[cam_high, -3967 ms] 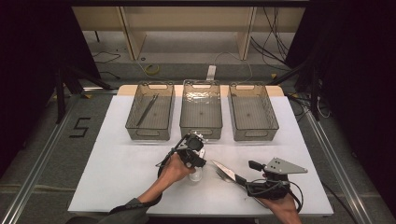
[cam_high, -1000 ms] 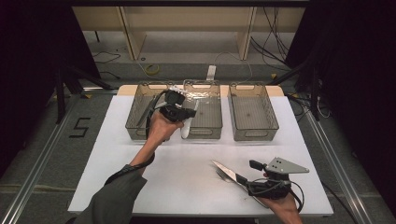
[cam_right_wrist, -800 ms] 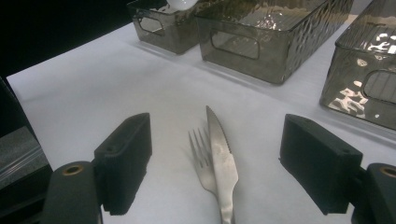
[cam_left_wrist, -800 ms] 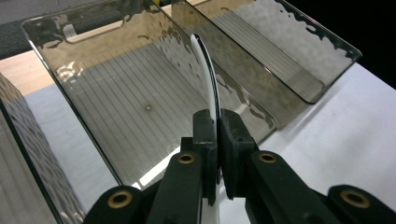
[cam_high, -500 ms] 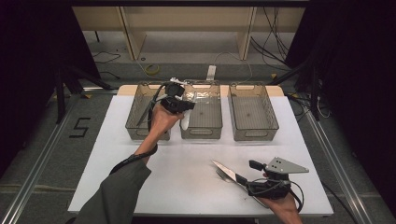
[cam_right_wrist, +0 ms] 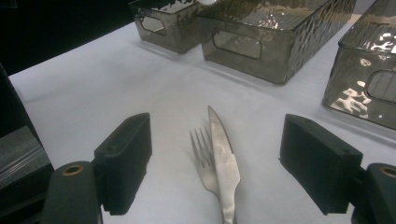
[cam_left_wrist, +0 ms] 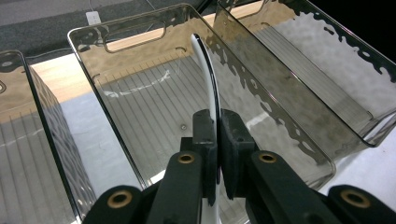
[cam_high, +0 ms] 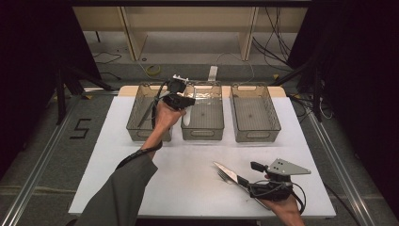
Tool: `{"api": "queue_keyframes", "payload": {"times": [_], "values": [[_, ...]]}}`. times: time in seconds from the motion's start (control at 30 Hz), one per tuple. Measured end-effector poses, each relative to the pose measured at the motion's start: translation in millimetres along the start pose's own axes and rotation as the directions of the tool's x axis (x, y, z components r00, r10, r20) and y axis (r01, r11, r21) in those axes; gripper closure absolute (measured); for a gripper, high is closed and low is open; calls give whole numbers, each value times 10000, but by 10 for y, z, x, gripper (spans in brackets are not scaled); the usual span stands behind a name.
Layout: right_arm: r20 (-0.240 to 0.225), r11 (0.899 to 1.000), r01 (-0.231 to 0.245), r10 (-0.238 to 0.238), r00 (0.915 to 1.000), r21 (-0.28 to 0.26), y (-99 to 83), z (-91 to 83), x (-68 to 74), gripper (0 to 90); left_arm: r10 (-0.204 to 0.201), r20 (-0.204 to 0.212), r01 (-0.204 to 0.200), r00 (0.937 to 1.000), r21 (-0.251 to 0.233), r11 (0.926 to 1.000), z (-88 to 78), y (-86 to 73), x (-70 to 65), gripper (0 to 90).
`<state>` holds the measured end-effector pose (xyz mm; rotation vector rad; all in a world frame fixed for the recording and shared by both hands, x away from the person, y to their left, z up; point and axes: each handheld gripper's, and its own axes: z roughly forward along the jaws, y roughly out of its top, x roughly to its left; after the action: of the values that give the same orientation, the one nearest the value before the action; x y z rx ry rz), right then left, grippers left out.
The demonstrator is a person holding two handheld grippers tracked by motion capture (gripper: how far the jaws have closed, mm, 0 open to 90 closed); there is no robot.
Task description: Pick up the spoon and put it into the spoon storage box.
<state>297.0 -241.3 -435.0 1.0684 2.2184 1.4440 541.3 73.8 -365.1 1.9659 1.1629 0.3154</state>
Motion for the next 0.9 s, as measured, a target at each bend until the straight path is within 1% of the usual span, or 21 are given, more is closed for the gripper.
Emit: {"api": "queue_keyframes", "payload": {"times": [0.07, 0.13, 0.2, 0.33, 0.57, 0.73, 0.87, 0.9], "values": [[-1, 10000, -15, 15, 10000, -8, 1, -1, 1, 259, -86, 4, 86, 10000, -96, 9999, 11, 7, 20, 851], [-14, 10000, 4, -4, 10000, 0, 0, 2, 1, 259, -156, 28, 156, 9999, -82, 9998, 26, 15, 32, 851], [-28, 10000, 30, -30, 10000, 17, 1, 2, 1, 259, -131, -7, 131, 9999, -104, 9999, 43, 21, 34, 851], [-36, 10000, 15, -15, 10000, -1, 2, -1, 0, 259, -68, 50, 68, 10000, -51, 10000, 73, 36, 27, 850], [-73, 10000, 45, -45, 10000, -9, 2, 1, 9, 259, -199, 41, 200, 9998, -191, 9996, 105, 38, 33, 849], [-72, 10000, 51, -51, 10000, -2, 2, 4, 5, 259, -187, 45, 188, 9998, -220, 9996, 94, 54, 39, 849], [-82, 10000, 44, -44, 10000, 3, 2, 5, 7, 259, -162, -30, 161, 9999, -232, 9996, 115, 60, 45, 849], [-84, 10000, 43, -43, 10000, 1, 2, 5, 7, 259, -200, 8, 200, 9998, -238, 9995, 118, 59, 48, 849]]}}
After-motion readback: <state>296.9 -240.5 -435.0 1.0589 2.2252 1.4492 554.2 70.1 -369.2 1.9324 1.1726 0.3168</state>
